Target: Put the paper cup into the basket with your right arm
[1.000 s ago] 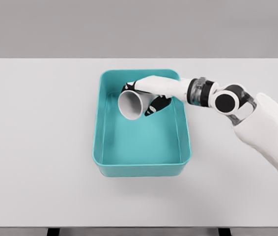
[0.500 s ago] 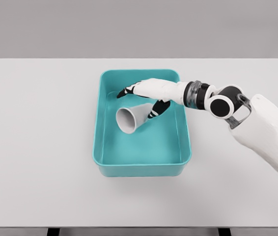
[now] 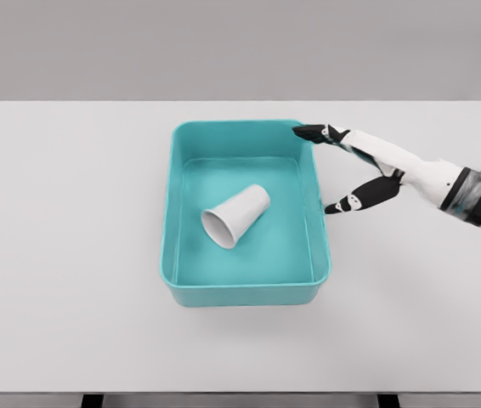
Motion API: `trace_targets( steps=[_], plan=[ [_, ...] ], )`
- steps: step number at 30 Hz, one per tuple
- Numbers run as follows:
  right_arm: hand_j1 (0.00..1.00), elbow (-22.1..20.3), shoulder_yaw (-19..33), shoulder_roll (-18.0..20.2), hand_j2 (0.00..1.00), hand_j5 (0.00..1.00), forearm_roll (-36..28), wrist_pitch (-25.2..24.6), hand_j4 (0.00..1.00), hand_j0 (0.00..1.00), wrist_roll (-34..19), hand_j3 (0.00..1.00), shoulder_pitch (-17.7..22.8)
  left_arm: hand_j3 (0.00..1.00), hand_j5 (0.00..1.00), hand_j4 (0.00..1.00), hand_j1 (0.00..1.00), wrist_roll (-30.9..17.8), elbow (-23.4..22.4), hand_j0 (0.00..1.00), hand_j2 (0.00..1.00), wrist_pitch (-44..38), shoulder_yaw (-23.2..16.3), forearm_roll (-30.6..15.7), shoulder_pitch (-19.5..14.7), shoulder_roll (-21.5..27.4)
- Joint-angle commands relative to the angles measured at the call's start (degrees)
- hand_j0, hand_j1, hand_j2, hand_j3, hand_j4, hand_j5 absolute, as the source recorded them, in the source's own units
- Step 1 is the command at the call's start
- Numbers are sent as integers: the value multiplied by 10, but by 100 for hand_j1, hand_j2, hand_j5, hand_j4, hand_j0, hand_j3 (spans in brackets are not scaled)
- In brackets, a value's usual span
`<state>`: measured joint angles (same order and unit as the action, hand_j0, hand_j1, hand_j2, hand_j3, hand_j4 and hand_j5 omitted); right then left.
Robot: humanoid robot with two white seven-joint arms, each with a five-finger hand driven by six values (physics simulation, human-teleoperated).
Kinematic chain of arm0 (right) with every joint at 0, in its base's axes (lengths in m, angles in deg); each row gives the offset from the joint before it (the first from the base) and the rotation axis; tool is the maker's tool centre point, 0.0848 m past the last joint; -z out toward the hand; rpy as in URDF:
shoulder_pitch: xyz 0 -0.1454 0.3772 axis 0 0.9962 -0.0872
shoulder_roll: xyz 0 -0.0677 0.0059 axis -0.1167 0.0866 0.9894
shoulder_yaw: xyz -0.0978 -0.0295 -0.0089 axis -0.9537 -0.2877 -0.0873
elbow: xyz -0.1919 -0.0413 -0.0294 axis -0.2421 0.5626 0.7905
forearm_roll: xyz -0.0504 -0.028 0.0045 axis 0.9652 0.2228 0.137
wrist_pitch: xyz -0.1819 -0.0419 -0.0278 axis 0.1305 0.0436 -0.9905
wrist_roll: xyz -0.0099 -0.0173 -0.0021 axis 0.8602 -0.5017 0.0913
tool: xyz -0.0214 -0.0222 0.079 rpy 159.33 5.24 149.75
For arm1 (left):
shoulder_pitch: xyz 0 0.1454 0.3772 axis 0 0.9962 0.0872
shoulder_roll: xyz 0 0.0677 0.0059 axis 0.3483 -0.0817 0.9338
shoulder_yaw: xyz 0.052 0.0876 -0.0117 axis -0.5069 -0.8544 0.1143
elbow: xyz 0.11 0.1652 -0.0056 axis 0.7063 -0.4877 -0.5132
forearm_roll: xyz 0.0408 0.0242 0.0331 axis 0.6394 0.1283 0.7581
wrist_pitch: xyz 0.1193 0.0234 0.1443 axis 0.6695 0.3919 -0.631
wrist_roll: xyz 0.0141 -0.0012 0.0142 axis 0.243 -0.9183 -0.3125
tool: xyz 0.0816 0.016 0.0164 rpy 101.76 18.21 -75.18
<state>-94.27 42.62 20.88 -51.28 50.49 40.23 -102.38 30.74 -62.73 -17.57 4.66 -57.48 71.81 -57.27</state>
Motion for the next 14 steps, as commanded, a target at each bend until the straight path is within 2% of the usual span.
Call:
trace_targets(
  steps=[1, 3, 9, 14],
  plan=[
    [100, -15, 67, 29, 100, 100, -46, 1, 100, 100, 0, 100, 4, 100, 100, 100, 100, 0, 0, 100, 100, 0, 0, 0, 0, 0],
    [100, -15, 89, 35, 100, 100, -46, 5, 100, 100, 0, 100, 38, 100, 100, 100, 100, 0, 0, 100, 100, 0, 0, 0, 0, 0],
    [100, -15, 133, 60, 100, 100, -45, 14, 100, 100, 0, 100, 100, 100, 100, 100, 100, 0, 0, 100, 100, -1, 0, 0, 0, 0],
    [100, -13, 134, 60, 100, 100, -45, 14, 100, 100, 0, 100, 106, 100, 100, 100, 100, 0, 0, 100, 100, 0, 0, -1, 0, 0]
  ],
)
